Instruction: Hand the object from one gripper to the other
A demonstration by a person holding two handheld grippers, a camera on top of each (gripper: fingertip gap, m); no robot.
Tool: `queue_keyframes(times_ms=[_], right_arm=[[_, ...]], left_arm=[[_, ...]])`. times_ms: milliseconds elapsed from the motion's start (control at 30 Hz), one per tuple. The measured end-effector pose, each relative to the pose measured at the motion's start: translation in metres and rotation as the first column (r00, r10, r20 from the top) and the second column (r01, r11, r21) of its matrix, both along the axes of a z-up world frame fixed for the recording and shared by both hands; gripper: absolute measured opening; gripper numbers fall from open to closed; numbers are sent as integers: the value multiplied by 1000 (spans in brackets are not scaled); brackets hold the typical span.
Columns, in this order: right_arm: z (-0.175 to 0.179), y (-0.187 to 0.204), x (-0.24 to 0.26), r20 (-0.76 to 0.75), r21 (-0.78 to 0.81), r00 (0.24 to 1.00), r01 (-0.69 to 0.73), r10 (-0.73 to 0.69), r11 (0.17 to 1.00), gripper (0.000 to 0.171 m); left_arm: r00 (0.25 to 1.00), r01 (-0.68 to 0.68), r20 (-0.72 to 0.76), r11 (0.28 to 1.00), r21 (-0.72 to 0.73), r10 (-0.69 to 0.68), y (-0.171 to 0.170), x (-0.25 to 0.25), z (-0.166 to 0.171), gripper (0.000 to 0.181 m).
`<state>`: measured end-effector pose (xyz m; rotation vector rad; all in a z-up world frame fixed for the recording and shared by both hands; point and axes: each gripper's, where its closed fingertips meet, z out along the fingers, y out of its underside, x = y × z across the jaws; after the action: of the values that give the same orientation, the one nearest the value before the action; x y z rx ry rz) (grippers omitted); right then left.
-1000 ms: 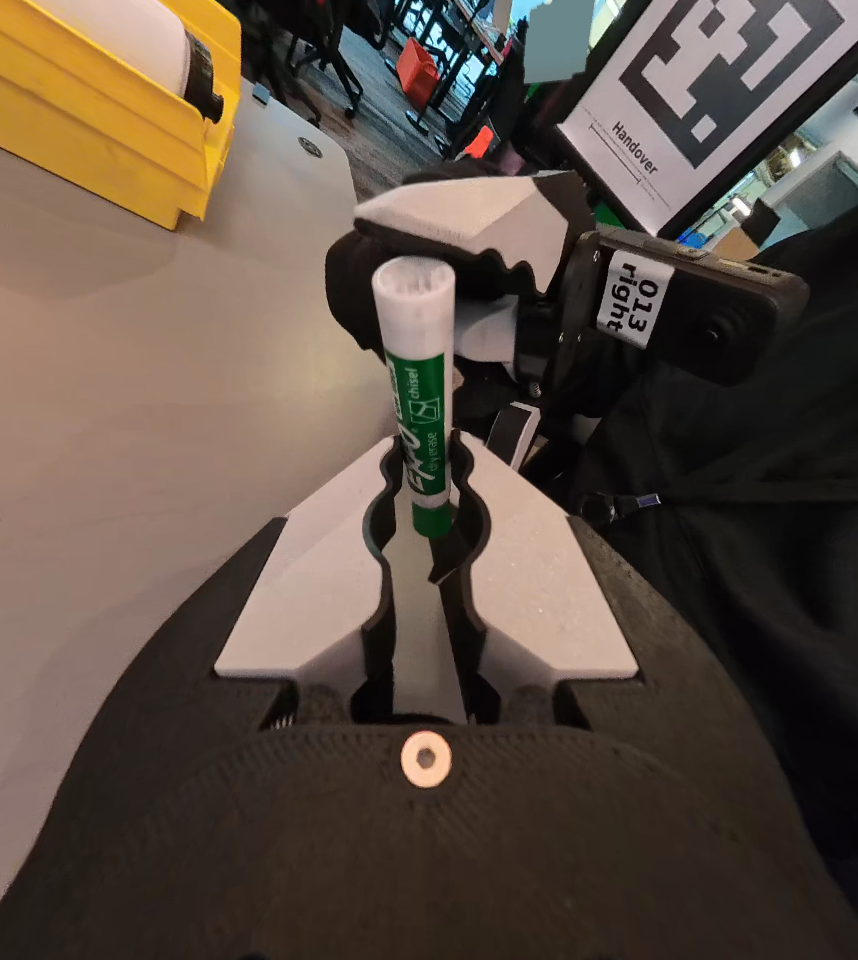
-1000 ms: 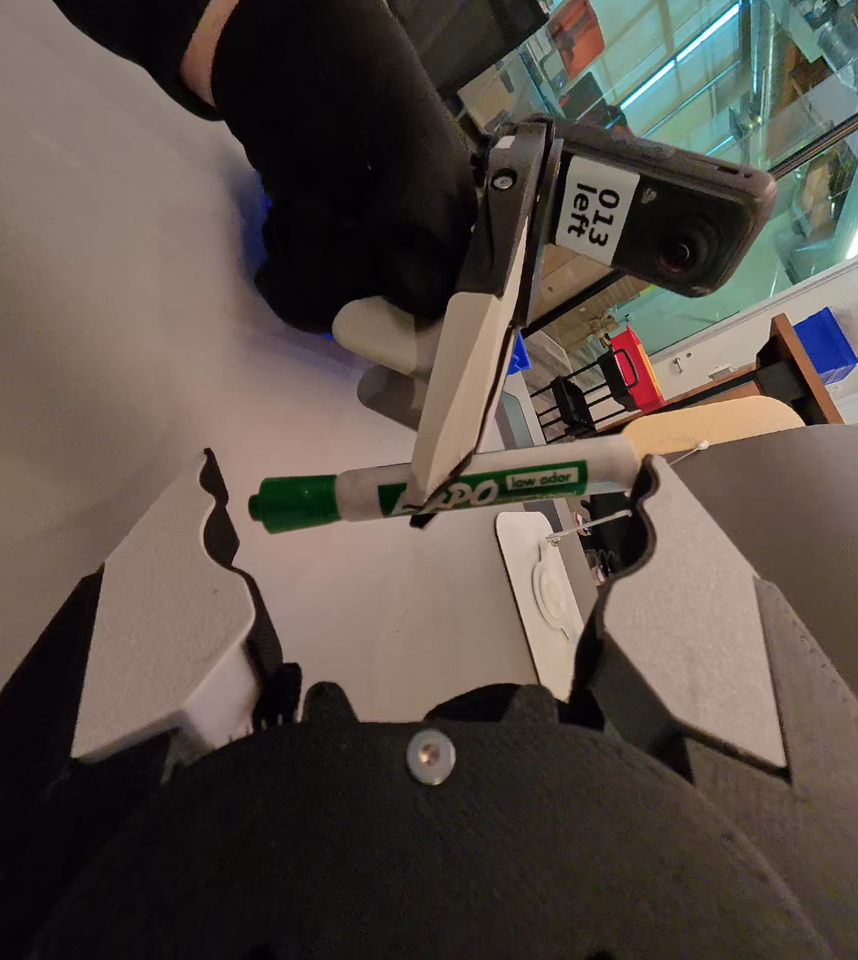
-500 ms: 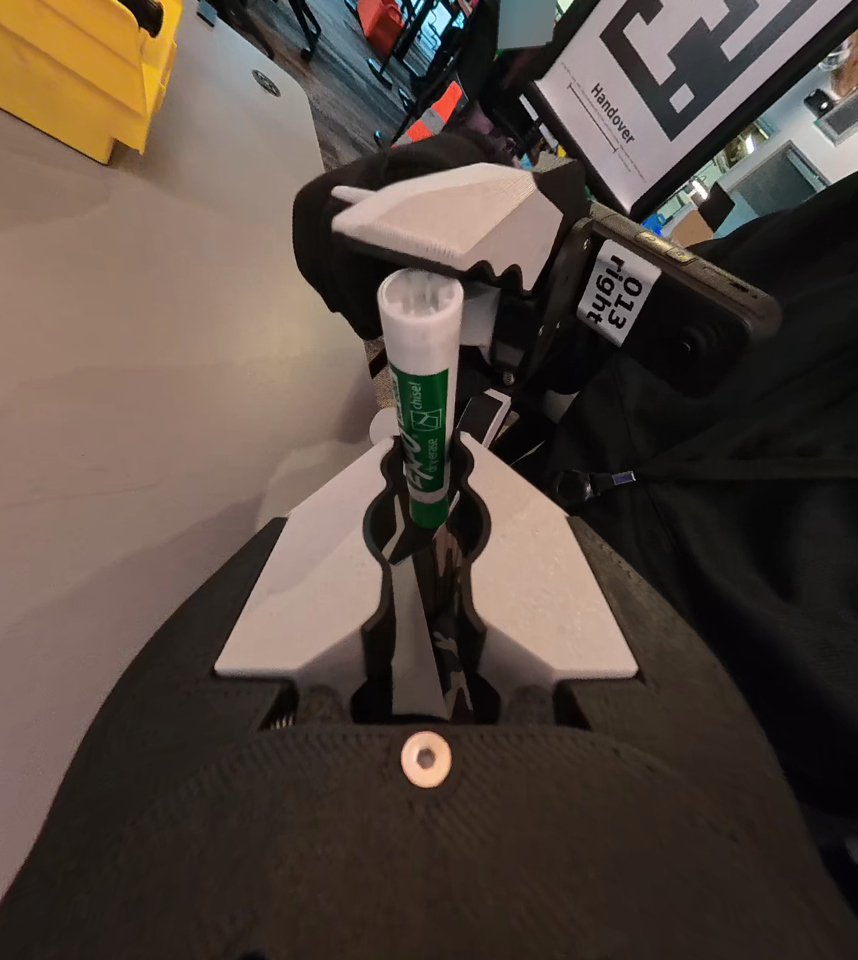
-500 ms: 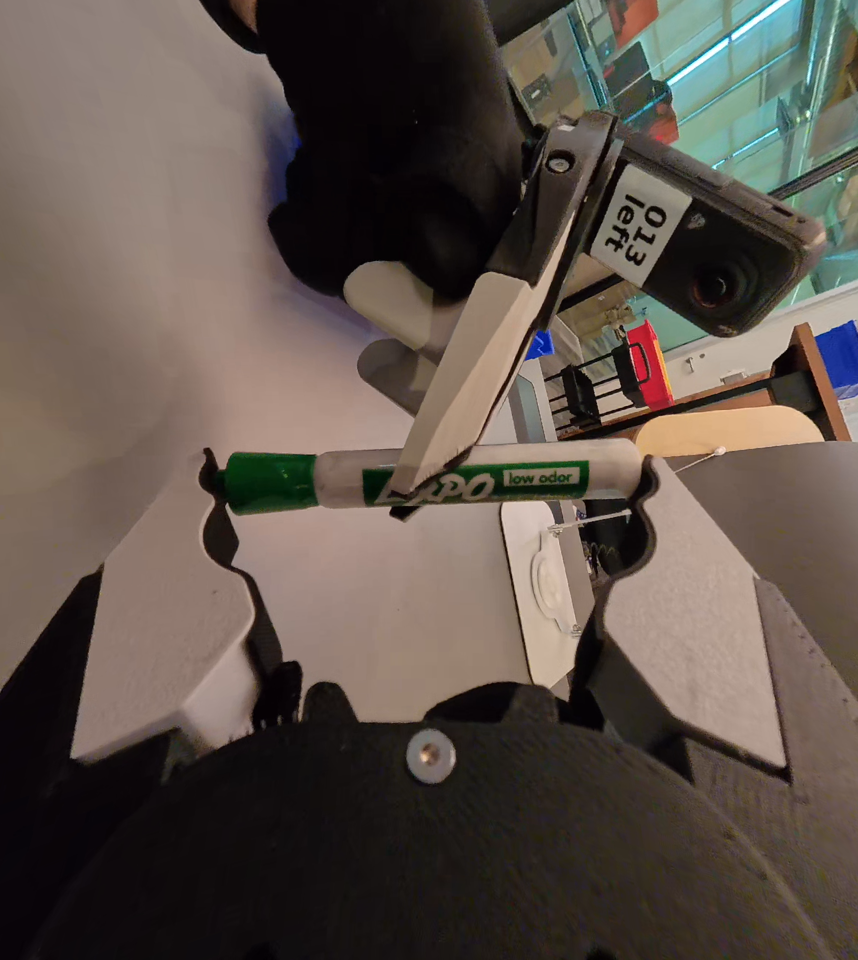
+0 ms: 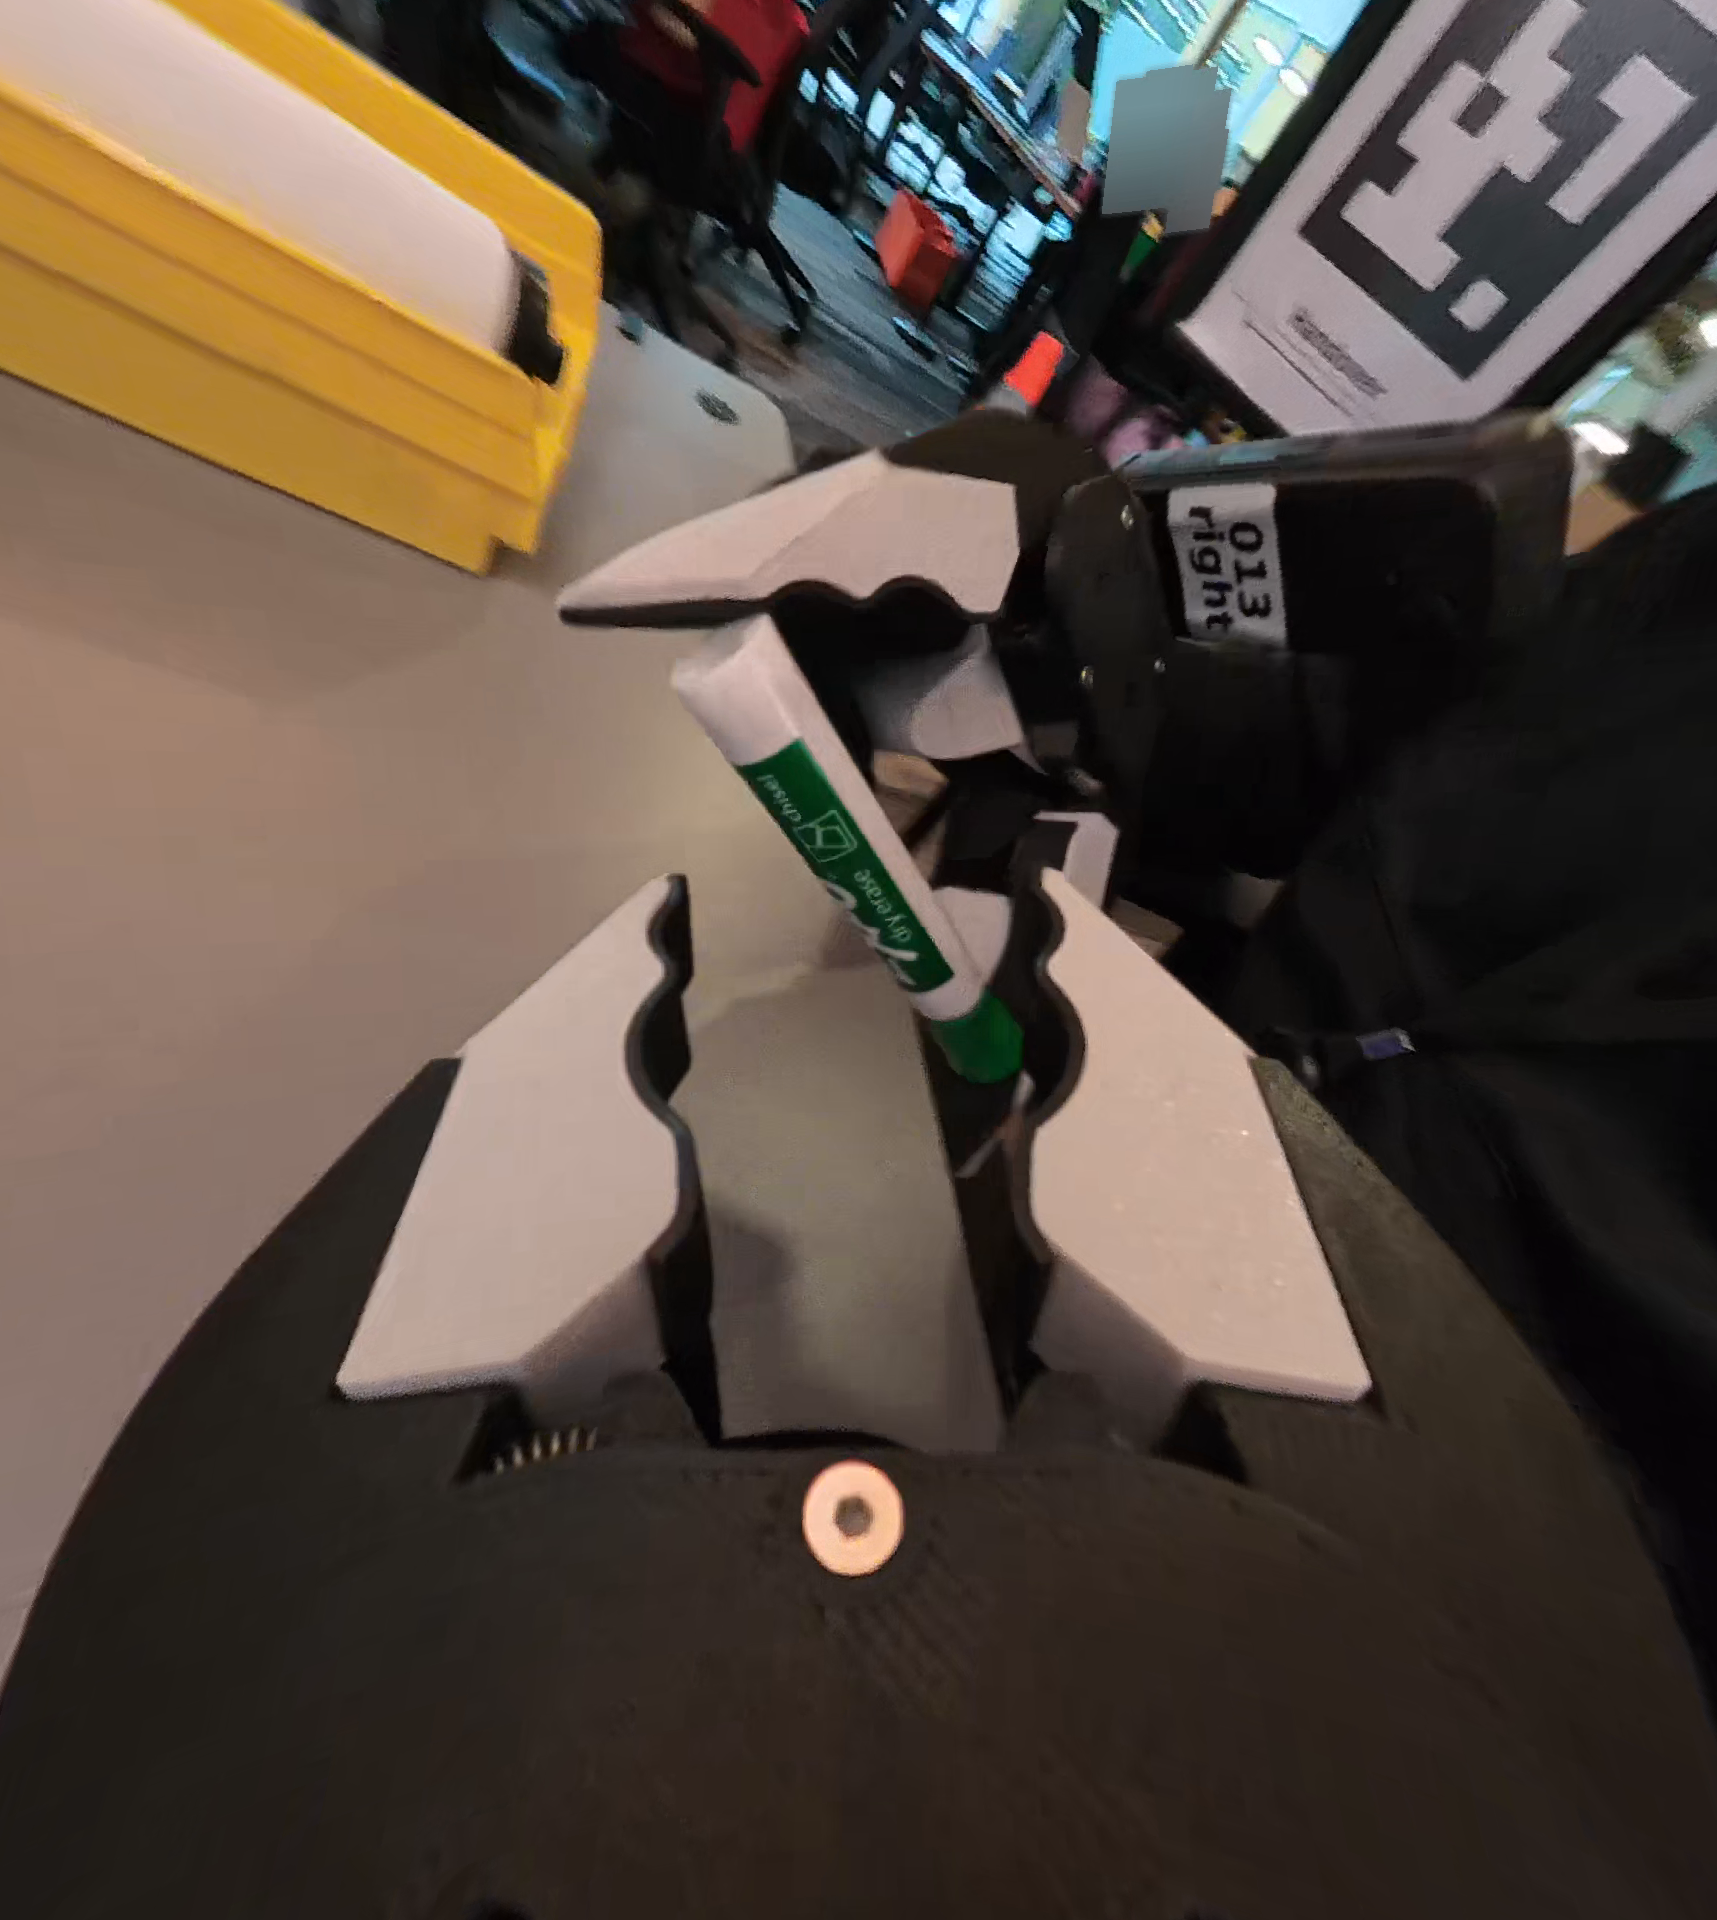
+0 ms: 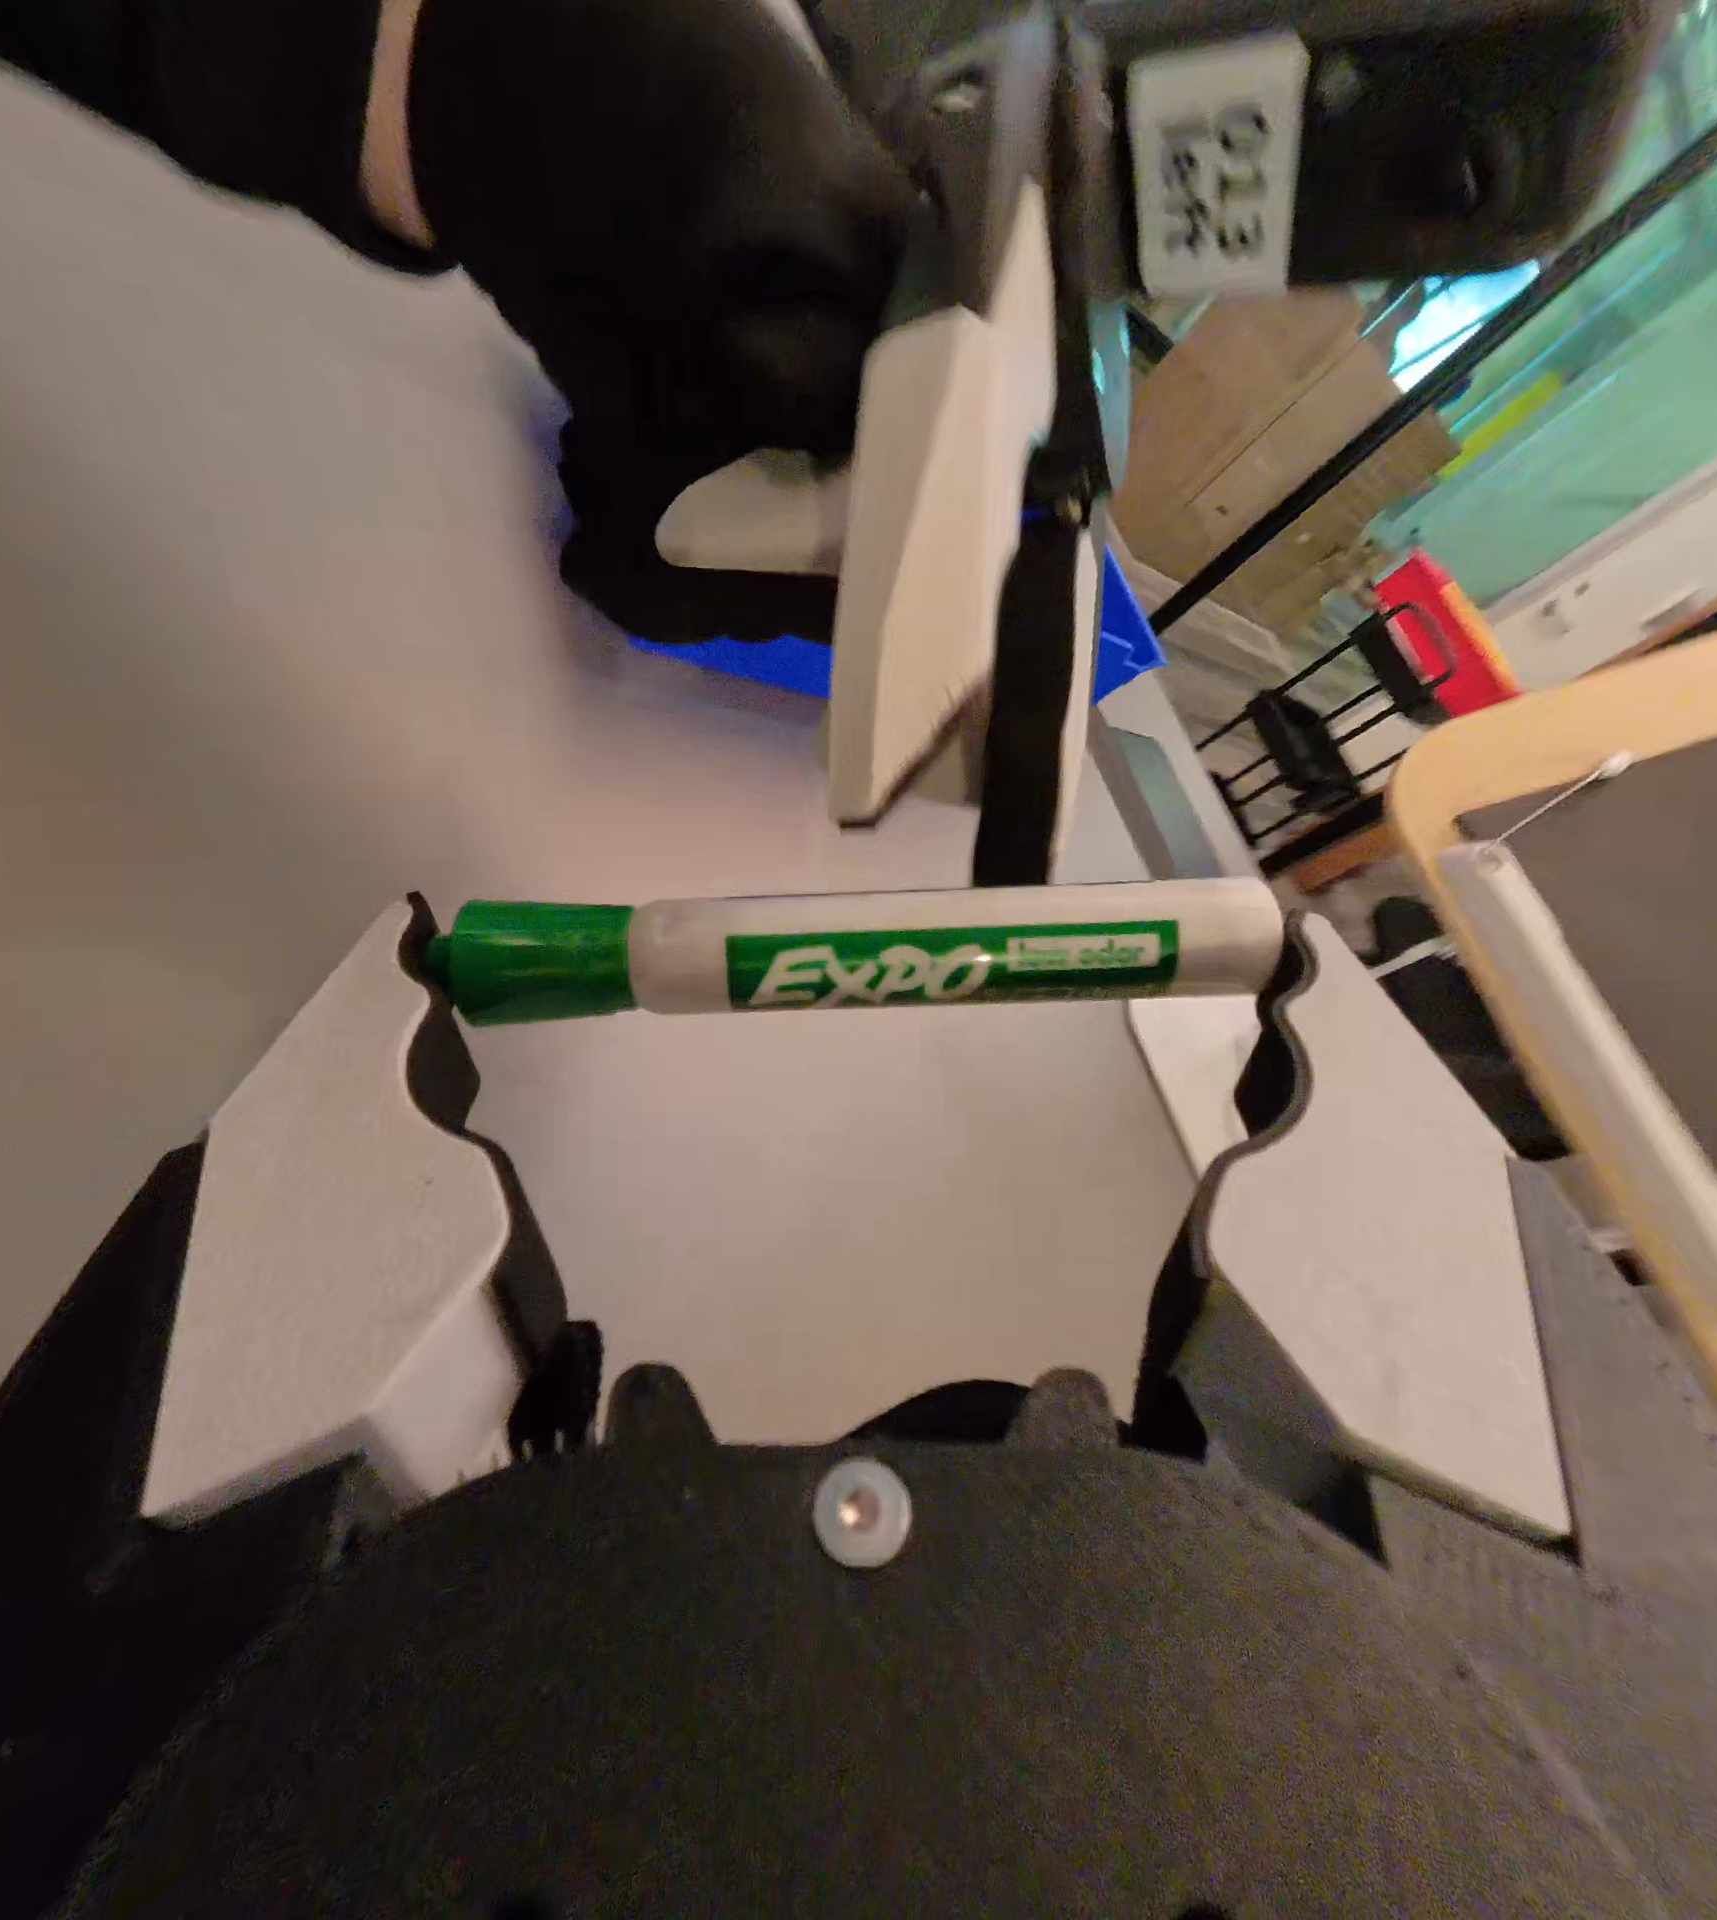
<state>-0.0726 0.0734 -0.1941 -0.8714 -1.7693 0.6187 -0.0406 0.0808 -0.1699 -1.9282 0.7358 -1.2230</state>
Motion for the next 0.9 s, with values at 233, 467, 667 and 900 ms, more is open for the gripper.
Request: queue_keyframes(times_ms=[233,467,667,900], right_arm=[[35,-1,12,-129,-605,987,-156,98,780,148],[50,-21,22,-210,-839,946,-304,247,451,148],[51,-38,24,-225,-886,919,-332,324,323,148],[54,-29,17,-247,-885,933,-327,261,331,151]], left_arm=[[888,-89,-300,771,631,348,23,-28,38,59],[689,299,-533,477,826,492,7,14,27,54],[628,365,-587,472,802,511,11,20,7,29],[647,282,-575,545,790,500,15,11,10,17]])
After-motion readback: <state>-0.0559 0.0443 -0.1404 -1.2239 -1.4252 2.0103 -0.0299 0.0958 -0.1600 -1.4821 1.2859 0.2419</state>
